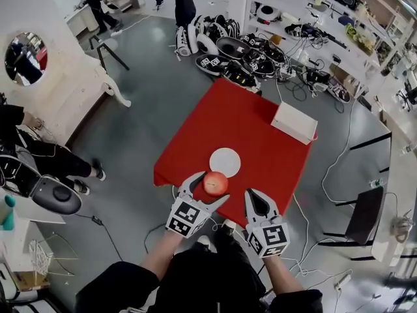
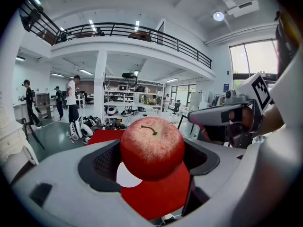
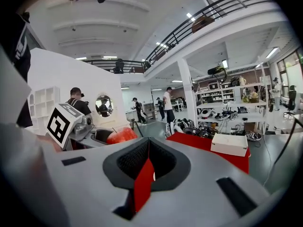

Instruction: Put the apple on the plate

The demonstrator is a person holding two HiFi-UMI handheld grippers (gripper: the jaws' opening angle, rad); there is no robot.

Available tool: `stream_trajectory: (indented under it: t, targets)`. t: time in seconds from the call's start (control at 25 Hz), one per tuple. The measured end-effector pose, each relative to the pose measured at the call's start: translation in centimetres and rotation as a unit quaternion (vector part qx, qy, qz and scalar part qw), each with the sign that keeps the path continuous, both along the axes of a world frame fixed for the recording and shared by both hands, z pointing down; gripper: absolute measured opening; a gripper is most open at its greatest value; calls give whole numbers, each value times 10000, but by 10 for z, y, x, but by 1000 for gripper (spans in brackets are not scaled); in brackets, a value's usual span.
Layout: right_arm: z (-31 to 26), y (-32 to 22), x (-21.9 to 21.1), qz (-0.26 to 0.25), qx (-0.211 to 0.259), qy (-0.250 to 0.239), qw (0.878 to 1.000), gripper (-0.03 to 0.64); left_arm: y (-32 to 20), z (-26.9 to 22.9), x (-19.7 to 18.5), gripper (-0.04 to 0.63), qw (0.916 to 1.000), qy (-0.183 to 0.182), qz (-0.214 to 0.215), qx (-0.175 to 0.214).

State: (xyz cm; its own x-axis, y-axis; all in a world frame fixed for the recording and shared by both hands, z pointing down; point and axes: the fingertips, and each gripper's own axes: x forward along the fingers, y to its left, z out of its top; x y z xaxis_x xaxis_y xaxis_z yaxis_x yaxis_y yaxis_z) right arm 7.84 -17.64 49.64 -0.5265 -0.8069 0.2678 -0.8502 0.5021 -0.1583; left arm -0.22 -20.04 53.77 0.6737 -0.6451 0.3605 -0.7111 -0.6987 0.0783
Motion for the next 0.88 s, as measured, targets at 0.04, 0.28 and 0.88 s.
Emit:
stream_trajectory:
  t: [0.04, 0.28, 0.88]
  targets:
    - [0, -6, 4, -55, -1, -6, 10000, 11, -5, 1, 3, 405, 10000, -34, -55, -23]
    - [5, -35, 27, -262, -36, -37, 9996, 11, -32, 9, 18, 405, 9993, -141, -333, -115]
    - [11, -79, 51, -212, -223, -106, 9995, 11, -87, 25, 39, 405, 9985, -316, -335, -308]
